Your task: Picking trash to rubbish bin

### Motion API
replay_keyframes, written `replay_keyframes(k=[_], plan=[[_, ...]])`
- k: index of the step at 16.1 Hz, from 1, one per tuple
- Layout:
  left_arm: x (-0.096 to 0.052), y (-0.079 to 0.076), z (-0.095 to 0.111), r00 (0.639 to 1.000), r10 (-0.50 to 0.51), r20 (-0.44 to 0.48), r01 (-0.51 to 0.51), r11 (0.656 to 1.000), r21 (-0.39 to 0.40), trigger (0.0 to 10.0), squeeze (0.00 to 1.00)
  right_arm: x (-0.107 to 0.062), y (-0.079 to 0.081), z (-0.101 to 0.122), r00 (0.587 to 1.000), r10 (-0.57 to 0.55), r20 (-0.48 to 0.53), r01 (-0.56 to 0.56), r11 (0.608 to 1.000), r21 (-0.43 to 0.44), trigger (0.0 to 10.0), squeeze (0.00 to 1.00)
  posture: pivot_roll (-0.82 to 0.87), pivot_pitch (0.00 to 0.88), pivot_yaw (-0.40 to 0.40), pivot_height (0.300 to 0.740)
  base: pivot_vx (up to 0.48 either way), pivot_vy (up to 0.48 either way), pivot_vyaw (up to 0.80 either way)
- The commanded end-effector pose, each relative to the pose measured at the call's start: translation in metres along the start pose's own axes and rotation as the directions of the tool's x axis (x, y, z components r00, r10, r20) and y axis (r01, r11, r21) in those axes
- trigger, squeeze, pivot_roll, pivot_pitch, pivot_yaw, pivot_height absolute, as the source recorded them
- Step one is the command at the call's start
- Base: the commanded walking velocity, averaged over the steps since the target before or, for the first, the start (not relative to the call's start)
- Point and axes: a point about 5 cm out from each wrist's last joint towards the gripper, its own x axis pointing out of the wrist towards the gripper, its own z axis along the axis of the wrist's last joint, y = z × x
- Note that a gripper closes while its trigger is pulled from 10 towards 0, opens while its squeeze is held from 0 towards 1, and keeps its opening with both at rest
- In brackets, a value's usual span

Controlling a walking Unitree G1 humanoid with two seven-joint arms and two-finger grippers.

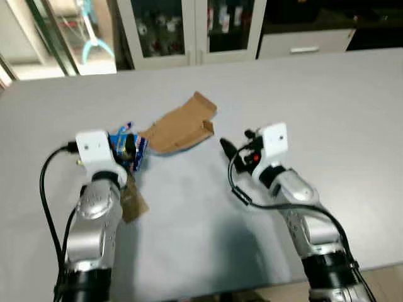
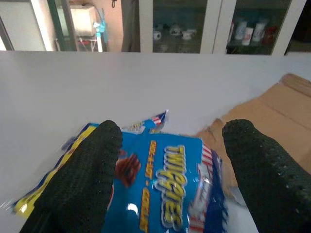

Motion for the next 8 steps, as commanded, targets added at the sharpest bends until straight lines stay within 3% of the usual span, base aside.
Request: replay_keyframes(k=[1,8], plan=[[-0.0023,0.0095,-0.0035,0.999,0.041,-0.016,-0.041,0.999,0.011,10.0,0.00,0.0014,0.0074,-0.0008,1.000,0.027,-0.001,-0.027,1.000,0.004,10.0,0.00,-0.10,0.117,0.043,0.740,0.000,0.000,0.00],[-0.0018,0.0168,-0.0102,0.993,0.110,-0.036,-0.108,0.993,0.044,10.0,0.00,-0.0011,0.0075,-0.0024,1.000,0.030,-0.008,-0.030,1.000,0.002,10.0,0.00,-0.11,0.118,0.036,0.740,0.000,0.000,0.00]])
